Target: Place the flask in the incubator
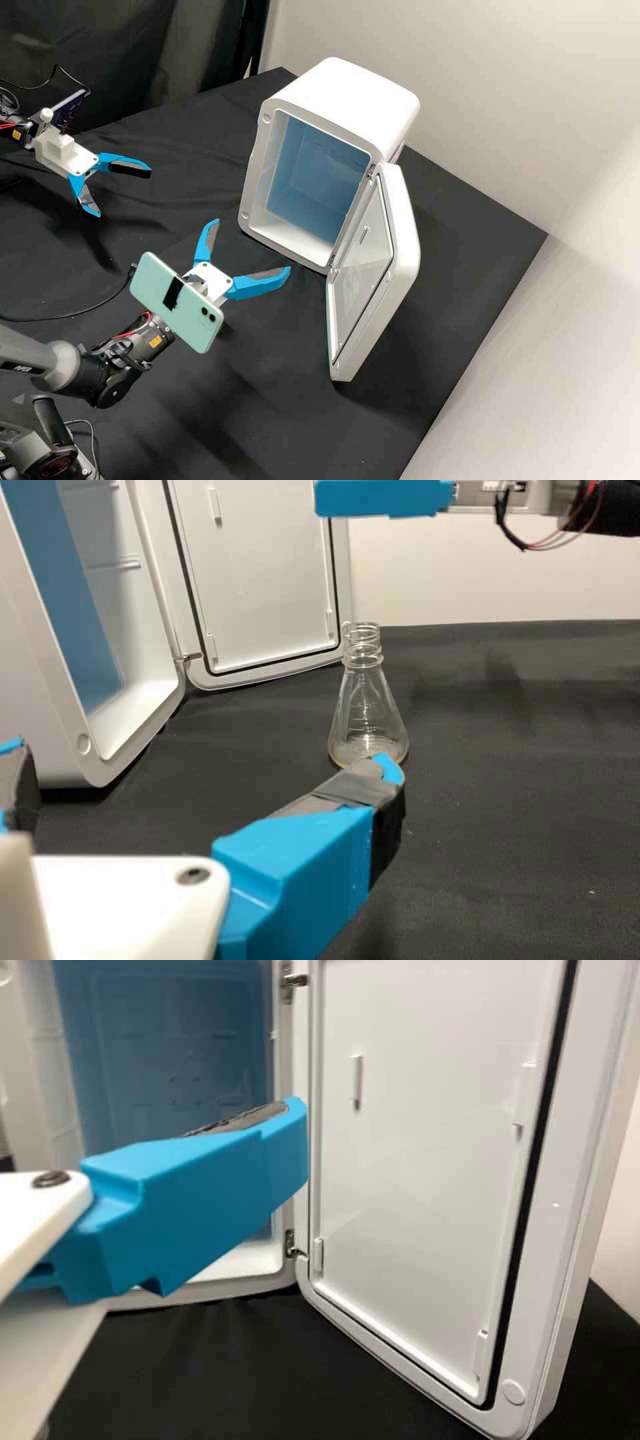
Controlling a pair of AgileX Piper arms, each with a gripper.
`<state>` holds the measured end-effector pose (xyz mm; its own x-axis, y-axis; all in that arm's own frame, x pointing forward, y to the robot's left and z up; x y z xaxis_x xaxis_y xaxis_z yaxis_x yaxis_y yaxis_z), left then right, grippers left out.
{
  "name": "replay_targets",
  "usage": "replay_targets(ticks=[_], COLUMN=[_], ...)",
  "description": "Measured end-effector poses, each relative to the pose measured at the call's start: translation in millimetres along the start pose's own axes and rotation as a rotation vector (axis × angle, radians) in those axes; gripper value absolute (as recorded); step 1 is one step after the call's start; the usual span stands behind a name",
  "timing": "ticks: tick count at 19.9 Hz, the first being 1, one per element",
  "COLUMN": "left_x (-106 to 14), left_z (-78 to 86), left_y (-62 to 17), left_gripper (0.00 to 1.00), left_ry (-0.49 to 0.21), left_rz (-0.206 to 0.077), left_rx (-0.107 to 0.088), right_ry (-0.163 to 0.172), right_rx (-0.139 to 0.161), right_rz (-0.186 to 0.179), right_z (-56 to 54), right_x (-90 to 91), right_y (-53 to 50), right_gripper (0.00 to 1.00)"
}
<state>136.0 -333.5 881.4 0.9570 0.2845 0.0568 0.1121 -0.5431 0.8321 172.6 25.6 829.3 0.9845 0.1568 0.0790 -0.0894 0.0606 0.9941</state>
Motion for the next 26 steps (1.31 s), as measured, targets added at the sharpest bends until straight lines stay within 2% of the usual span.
replay_targets(ticks=[1,2,4,6,8,14,17,19,21,24,26], left_x=[0.0,0.0,0.0,0.3,0.5,0.9,0.9,0.9,0.9,0.9,0.9], left_z=[0.0,0.0,0.0,0.5,1.0,1.8,1.8,1.8,1.8,1.8,1.8], left_y=[0.0,0.0,0.0,0.0,-0.1,-0.2,-0.2,-0.2,-0.2,-0.2,-0.2], left_gripper=[1.00,1.00,1.00,1.00,1.00,1.00,1.00,1.00,1.00,1.00,1.00], left_ry=[0.000,0.000,0.000,-0.003,-0.007,-0.011,-0.011,-0.011,-0.011,-0.011,-0.011], left_rz=[0.000,0.000,0.000,-0.001,-0.002,-0.003,-0.003,-0.003,-0.003,-0.003,-0.003], left_rx=[0.001,-0.004,-0.004,-0.004,-0.004,-0.010,-0.010,-0.010,-0.010,-0.010,-0.010], right_ry=[0.013,0.028,0.033,0.048,0.064,0.100,0.104,0.100,0.092,0.071,0.067], right_rx=[-0.014,-0.045,-0.069,-0.096,-0.147,-0.242,-0.266,-0.282,-0.310,-0.318,-0.321], right_rz=[-0.012,-0.020,-0.010,-0.022,-0.063,-0.158,-0.206,-0.250,-0.311,-0.372,-0.396], right_z=[-1.4,-3.0,-3.9,-3.6,-2.0,2.8,6.7,11.6,19.7,30.9,34.8], right_x=[-2.7,-4.3,-4.8,-5.4,-5.8,-10.5,-11.2,-10.0,-9.8,-12.6,-14.8], right_y=[-1.3,-1.8,-0.5,-0.3,-2.8,-5.9,-9.7,-15.5,-22.4,-26.2,-26.8], right_gripper=[1.00,1.00,1.00,1.00,1.00,1.00,1.00,1.00,1.00,1.00,1.00])
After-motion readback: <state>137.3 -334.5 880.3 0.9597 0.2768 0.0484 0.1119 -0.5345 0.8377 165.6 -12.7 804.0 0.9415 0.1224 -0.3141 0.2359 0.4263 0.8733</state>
